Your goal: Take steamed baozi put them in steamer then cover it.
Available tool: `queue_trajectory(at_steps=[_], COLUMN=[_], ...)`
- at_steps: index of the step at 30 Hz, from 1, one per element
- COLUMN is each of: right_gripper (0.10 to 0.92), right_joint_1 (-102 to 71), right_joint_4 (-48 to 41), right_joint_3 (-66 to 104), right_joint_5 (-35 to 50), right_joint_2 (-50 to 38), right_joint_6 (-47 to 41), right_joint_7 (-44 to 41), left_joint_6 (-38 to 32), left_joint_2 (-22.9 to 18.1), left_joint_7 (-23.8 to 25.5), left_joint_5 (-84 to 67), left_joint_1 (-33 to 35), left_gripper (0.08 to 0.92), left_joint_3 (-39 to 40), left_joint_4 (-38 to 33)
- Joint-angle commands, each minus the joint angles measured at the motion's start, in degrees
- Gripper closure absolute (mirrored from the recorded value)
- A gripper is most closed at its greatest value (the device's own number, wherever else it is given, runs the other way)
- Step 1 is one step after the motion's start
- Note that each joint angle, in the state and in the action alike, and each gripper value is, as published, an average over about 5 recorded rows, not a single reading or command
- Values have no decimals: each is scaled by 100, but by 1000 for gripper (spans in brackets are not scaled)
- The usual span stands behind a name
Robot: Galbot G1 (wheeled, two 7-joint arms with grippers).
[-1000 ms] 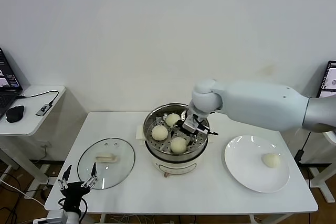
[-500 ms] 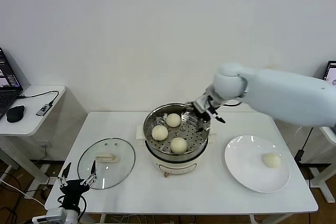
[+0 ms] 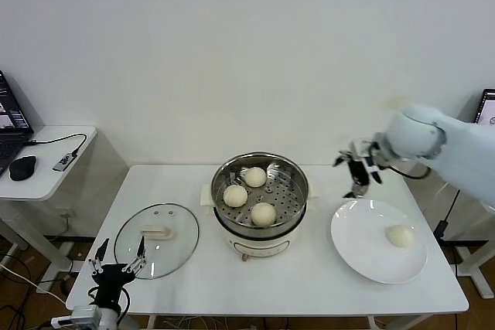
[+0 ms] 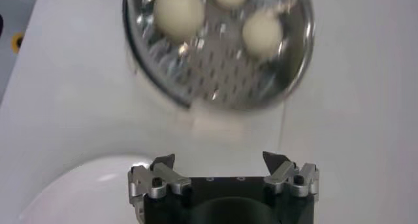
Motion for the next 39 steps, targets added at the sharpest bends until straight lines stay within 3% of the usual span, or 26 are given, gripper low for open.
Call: queue_trajectory(at_steps=[1,8,20,39], right_gripper=[203,203,203,203], right_joint_1=[-2517,-3948,-4345,-4318], right_joint_4=[-242,-815,-2063,-2576], right_joint_3=[2027,3317,3733,3723], right_joint_5=[-1309,-1758,-2364,-2585], right_joint_2=[-1068,-844,-32,622], right_joint_6=[302,594,1050,968], right_joint_7=[-255,-320,-255,-140], left_joint_6=[-11,-10,-4,7], left_joint_2=[-11,-20,-49,-86], left_joint_7=[1,1,3,8], left_joint_5=[18,51,73,71], left_joint_1=[10,50,102,104], left_gripper=[177,177,177,177], left_joint_3=[31,43,-30,-80], left_joint_4=[46,45,36,41])
